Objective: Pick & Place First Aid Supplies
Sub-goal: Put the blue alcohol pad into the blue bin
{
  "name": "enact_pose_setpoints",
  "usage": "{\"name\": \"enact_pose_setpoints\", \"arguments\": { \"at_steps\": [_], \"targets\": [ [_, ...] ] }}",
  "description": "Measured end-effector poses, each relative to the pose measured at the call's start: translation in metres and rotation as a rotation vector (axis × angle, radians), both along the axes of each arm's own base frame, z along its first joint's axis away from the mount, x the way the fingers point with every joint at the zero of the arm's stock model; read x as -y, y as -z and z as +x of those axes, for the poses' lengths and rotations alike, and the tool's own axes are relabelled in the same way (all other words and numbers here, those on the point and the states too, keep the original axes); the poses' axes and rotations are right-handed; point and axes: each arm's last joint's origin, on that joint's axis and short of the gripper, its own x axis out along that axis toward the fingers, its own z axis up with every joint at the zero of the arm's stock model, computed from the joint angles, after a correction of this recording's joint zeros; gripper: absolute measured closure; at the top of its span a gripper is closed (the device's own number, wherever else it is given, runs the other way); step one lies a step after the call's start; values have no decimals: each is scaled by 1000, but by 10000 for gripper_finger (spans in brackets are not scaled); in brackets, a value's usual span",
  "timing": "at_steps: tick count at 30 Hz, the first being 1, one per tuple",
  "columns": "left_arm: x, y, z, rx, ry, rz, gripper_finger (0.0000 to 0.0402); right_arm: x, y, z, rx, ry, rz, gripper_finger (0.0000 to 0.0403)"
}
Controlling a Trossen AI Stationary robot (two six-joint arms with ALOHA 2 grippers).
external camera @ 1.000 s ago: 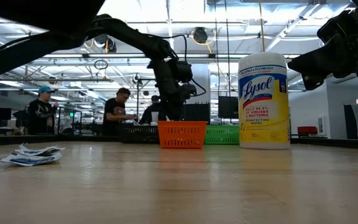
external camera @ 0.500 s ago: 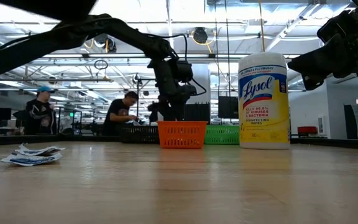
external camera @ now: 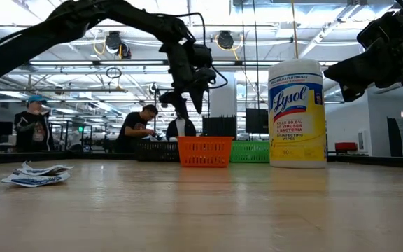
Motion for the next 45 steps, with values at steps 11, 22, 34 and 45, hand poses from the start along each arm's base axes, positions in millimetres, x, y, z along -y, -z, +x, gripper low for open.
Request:
{"name": "enact_pose_setpoints", "arguments": {
  "at_steps": [11,22,34,45],
  "targets": [
    [48,0,1,-66,13,-53,162,0,0,0,1,0,0,344],
    [126,11,-42,-40,-48,-84,162,0,0,0,0,0,0,344],
    [195,29,-108,-205,-236,-144,162,0,0,0,1,0,0,344],
    [239,40,-148,-283,-343,-186,163,0,0,0,0,0,0,344]
  ]
}}
